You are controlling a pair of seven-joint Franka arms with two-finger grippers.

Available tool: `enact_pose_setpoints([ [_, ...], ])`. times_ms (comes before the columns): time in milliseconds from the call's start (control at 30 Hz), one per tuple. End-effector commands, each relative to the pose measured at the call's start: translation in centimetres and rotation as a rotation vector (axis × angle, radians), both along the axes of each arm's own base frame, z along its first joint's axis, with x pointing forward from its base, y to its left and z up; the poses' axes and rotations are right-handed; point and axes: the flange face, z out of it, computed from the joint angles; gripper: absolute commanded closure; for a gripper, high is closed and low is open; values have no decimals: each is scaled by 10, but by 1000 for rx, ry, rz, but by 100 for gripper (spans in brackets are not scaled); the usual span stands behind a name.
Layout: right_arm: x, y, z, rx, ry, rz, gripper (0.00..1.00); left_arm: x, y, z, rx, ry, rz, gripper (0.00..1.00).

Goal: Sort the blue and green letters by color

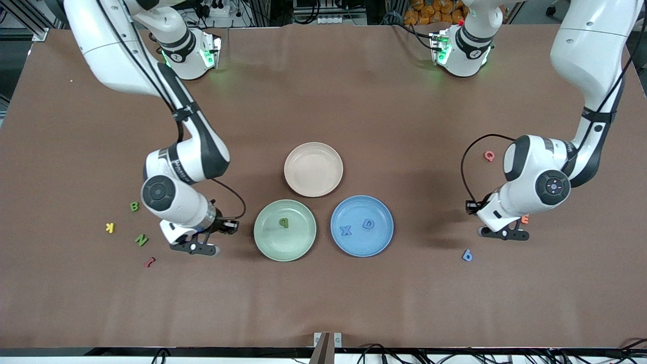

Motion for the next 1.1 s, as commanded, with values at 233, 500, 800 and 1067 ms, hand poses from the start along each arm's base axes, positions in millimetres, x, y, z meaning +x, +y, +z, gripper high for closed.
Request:
enact_pose_setpoints([
  [233,-8,58,3,6,9,-93,100,14,-145,-7,-28,-12,266,100],
  [500,-20,109,-1,17,4,-145,100,-7,-227,-6,-53,-54,335,100],
  [800,-23,139,-26,21,10,-193,100,-23,-284,-9,-132,-151,395,100],
  [1067,-27,146,-31,13,12,-198,89,-48,-323,-26,-113,-172,436,100],
])
